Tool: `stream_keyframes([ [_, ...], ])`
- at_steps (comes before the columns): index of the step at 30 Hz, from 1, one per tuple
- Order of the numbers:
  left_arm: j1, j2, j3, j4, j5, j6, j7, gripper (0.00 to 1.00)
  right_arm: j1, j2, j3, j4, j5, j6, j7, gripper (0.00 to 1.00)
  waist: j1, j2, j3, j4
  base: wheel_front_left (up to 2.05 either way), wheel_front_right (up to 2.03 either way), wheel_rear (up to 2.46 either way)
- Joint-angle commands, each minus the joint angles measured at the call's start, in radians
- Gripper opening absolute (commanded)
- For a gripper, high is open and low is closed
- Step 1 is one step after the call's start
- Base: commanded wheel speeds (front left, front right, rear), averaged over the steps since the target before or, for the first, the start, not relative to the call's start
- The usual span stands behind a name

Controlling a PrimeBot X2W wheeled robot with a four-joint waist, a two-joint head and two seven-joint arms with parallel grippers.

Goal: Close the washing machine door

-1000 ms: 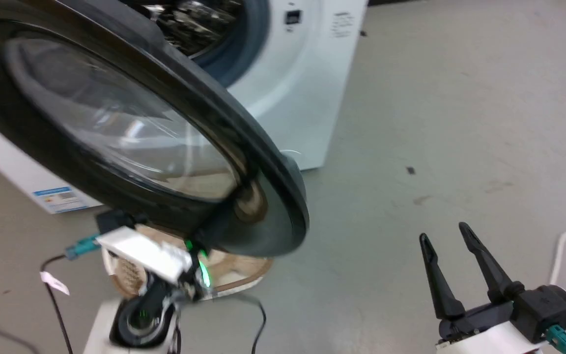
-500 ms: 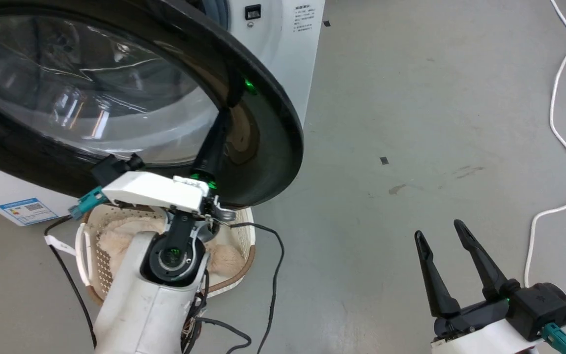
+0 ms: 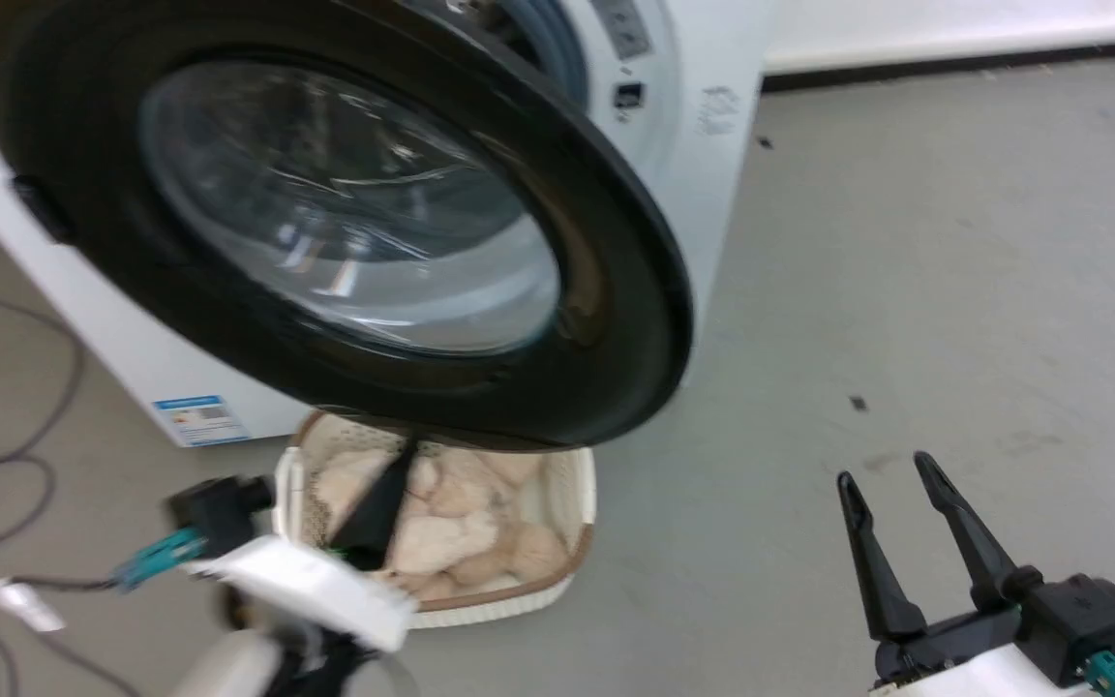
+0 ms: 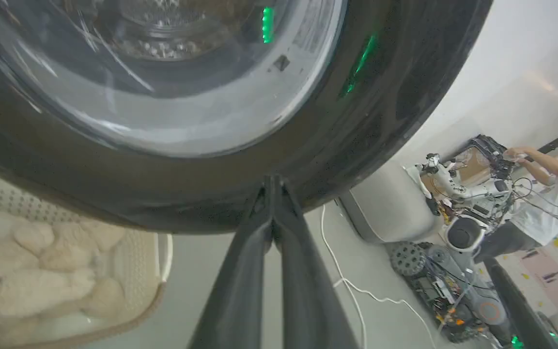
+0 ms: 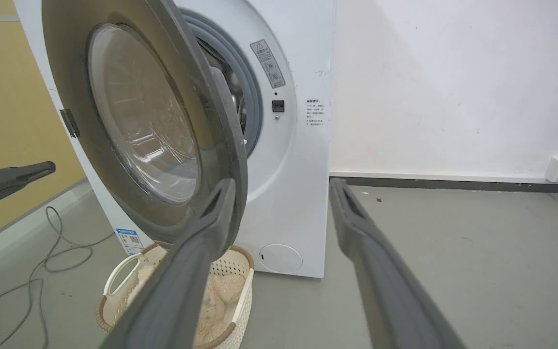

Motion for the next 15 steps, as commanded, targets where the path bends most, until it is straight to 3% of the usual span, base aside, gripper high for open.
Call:
stream_keyframes([
  [1, 0.009, 0.023, 0.007, 0.006, 0.048, -0.002, -0.033, 0.0, 0.012, -0.004, -0.002, -0.002, 0.007, 0.0, -0.004, 1.0, 0.0, 0.0, -0.039, 0.048, 0.0, 0.0, 0.0],
  [4, 0.041, 0.046, 0.075, 0.0, 0.179, 0.04, -0.079, 0.0, 0.026, -0.01, -0.005, -0.01, 0.01, 0.0, -0.004, 1.0, 0.0, 0.0, -0.062, 0.086, 0.0, 0.0, 0.0],
  [9, 0.142, -0.012, 0.324, -0.155, 0.428, 0.111, -0.082, 0.0, 0.046, -0.01, -0.006, -0.017, 0.025, 0.0, -0.004, 1.0, 0.0, 0.0, -0.092, 0.137, 0.0, 0.0, 0.0],
  [12, 0.223, -0.061, 0.396, -0.239, 0.568, 0.117, -0.083, 0.0, 0.052, -0.013, 0.001, -0.018, 0.028, 0.0, -0.004, 1.0, 0.0, 0.0, -0.105, 0.156, 0.0, 0.0, 0.0],
  [15, 0.294, -0.098, 0.407, -0.269, 0.666, 0.094, -0.083, 0.0, 0.057, -0.014, 0.005, -0.021, 0.028, 0.0, -0.004, 1.0, 0.0, 0.0, -0.112, 0.173, 0.0, 0.0, 0.0],
])
